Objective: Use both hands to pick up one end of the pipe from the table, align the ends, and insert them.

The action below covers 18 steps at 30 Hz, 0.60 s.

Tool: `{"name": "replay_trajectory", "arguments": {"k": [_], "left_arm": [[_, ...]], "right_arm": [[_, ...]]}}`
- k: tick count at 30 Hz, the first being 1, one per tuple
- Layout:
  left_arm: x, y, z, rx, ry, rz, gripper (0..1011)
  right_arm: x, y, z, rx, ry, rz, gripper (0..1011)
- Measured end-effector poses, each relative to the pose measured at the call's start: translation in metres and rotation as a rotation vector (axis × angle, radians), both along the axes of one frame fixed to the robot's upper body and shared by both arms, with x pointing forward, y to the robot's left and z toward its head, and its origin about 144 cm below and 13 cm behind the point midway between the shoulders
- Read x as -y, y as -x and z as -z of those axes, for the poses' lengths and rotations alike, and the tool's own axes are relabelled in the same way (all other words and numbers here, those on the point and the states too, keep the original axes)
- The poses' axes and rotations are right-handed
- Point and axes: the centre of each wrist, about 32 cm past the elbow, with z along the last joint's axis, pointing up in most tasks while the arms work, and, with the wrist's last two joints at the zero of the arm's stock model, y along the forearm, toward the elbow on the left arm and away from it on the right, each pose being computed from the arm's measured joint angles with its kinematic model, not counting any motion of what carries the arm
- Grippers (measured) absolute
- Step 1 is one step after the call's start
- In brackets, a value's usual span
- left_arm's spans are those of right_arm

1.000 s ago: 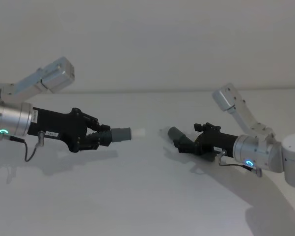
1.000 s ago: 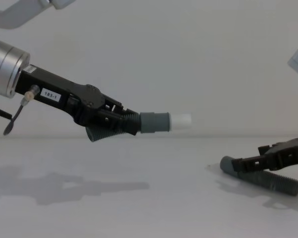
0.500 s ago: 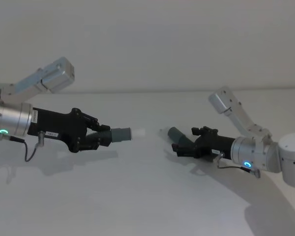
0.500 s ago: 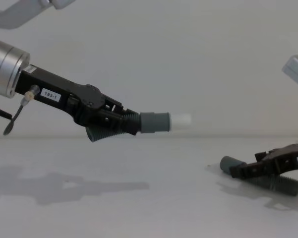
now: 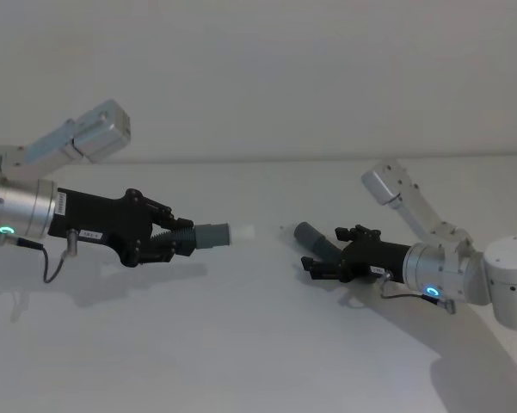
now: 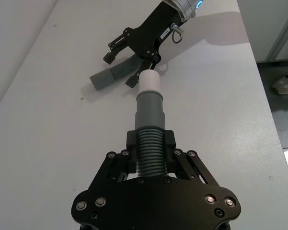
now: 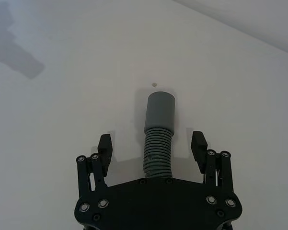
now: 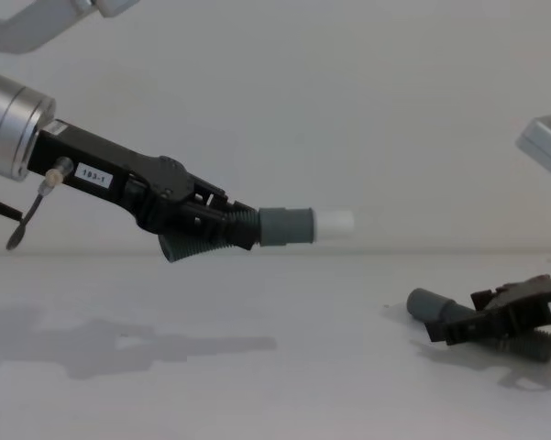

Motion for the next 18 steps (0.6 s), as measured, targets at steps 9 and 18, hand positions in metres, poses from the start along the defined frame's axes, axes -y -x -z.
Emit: {"name": "replay_trajectory", "arguments": {"k": [9, 18], "left_arm": [[0.0000, 0.0000, 0.0000, 0.000, 0.000, 0.000, 292], [0.0000, 0.0000, 0.0000, 0.000, 0.000, 0.000, 293]], "right_arm": [[0.0000, -0.0007, 0.0017, 0.003, 0.005, -0.003, 881], [0.0002, -0.0009, 0.0028, 0.005, 0.008, -0.004, 612]]}}
